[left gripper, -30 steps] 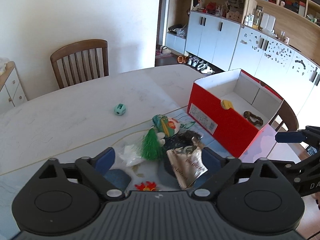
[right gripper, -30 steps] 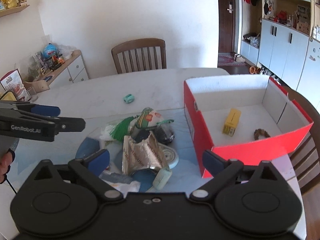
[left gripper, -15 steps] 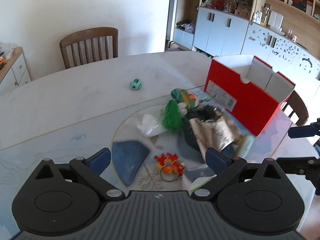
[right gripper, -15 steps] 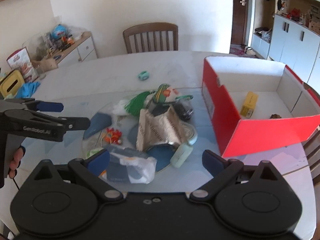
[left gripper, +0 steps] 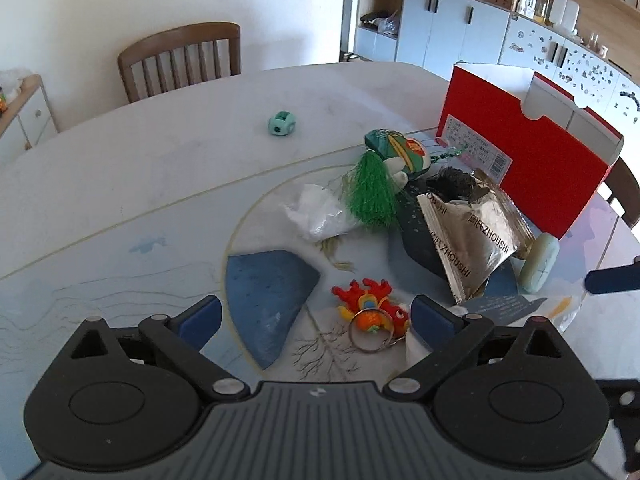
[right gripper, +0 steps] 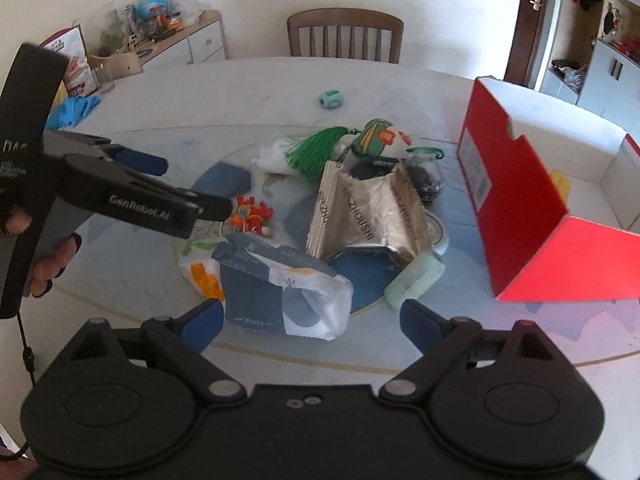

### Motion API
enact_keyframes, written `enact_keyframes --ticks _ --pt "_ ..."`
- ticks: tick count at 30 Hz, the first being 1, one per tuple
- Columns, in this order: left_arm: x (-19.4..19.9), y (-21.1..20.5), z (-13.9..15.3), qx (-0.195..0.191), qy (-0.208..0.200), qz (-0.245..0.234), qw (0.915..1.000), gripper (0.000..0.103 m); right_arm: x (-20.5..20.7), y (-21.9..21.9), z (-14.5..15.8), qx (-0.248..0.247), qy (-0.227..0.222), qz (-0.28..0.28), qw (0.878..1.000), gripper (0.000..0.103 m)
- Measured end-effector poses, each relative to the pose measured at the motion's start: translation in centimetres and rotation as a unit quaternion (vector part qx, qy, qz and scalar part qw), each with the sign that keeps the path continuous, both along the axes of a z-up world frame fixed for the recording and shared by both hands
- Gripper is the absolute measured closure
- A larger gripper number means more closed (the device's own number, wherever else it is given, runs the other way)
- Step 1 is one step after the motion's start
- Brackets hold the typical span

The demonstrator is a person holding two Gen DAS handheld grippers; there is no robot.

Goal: Organize objects
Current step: 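Move both grippers back over the pile of items on the table, then grasp the red fish keychain with the left gripper while the right gripper grasps the plastic bag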

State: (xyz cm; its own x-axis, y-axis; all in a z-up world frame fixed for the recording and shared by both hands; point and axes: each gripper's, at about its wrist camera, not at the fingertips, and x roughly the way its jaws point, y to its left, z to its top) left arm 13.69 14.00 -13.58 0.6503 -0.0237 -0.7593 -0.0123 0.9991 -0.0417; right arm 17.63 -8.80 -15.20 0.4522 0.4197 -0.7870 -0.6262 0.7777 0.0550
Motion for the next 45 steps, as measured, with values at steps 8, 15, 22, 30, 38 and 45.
enact_keyframes --ticks 8,15,22,30,38,45 --pt "2.4 -0.7 -1.3 -0.016 0.023 -0.004 0.9996 0.002 1.5 0.4 -1.2 0.006 0.017 0.006 1.000 0.019" --pt "3.4 -1.2 -2.2 -0.032 0.040 -0.008 0.9986 0.003 2.2 0.7 -2.0 0.007 0.028 0.013 0.999 0.029" --pt "3.4 -1.8 -2.6 -0.032 0.042 -0.015 0.9985 0.017 1.8 1.2 -2.2 0.006 0.022 0.023 0.999 0.044" --pt "3.0 -2.7 -2.4 -0.019 0.032 -0.032 0.9988 0.046 1.3 1.2 -2.1 0.002 0.014 0.031 0.999 0.059" --pt "2.7 -2.9 -2.1 -0.015 0.028 -0.034 0.9989 0.055 0.6 1.0 -1.7 -0.003 0.007 0.034 0.999 0.071" --pt "2.3 -2.0 -1.3 -0.028 0.030 -0.022 0.9989 0.081 0.3 -0.1 -0.7 0.007 0.010 0.027 1.000 0.078"
